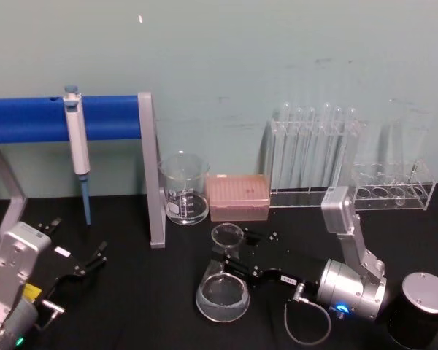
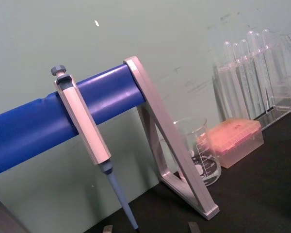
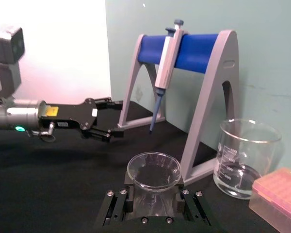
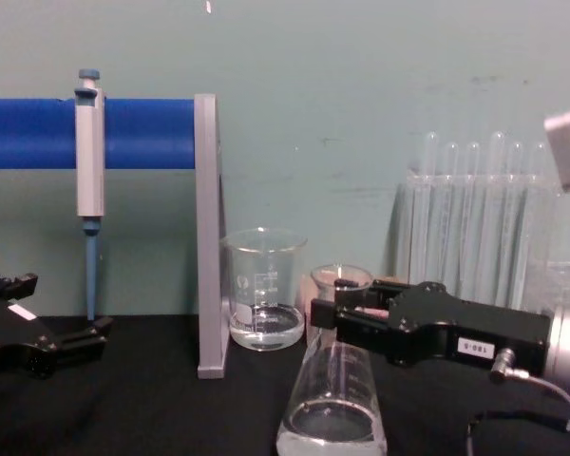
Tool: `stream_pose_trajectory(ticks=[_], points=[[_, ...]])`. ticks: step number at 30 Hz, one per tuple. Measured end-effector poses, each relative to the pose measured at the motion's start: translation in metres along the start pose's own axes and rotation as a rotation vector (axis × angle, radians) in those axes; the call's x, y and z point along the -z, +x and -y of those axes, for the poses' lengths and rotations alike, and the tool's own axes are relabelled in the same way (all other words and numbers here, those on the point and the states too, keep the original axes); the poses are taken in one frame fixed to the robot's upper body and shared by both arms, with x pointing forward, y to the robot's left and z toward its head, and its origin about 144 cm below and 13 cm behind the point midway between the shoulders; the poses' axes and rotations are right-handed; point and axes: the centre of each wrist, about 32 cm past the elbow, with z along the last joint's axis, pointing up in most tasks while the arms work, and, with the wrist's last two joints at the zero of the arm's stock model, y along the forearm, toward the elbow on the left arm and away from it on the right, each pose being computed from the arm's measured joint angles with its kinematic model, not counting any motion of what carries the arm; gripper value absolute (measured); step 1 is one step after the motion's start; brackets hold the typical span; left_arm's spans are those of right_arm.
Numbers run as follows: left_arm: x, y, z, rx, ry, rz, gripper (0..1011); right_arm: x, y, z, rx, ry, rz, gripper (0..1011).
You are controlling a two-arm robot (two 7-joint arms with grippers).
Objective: Grasp the erlenmeyer flask with one hand, shake it three times, then place it back.
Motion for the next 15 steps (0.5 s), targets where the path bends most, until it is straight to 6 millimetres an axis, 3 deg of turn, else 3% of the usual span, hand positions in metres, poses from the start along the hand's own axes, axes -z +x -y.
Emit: stream_pose_trajectory(ticks=[15], points=[[0.000, 0.000, 0.000, 0.000, 0.000, 0.000, 1001, -0.013, -0.003, 0.004, 0.023, 0.064, 0.017, 450]])
